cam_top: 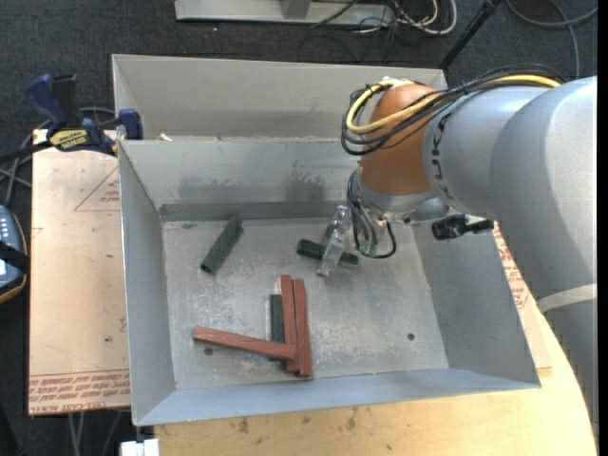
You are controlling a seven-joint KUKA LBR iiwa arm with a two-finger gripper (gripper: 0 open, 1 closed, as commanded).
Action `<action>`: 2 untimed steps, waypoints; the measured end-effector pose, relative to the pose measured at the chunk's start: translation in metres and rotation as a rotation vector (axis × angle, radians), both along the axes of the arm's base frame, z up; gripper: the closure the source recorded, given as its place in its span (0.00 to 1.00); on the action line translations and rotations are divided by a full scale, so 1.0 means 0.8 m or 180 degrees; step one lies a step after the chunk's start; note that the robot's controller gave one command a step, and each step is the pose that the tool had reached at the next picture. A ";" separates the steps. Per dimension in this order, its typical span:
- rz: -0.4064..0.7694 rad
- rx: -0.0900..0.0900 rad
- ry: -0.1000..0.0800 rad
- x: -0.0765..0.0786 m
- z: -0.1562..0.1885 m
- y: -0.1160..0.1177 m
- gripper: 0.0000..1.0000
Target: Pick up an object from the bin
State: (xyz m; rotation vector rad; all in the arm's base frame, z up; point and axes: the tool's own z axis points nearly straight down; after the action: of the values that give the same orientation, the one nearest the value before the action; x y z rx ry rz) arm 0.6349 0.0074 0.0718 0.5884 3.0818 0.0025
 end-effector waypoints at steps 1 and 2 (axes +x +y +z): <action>0.0000 0.0000 0.0000 0.000 0.000 0.000 1.00; 0.0000 0.0000 0.0008 -0.001 0.005 0.000 1.00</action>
Offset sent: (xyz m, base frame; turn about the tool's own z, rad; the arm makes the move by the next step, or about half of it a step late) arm -0.0002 0.0001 0.0565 0.0000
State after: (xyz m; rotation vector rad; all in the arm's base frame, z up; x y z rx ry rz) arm 0.6338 0.0075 0.0758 0.5890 3.0843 0.0018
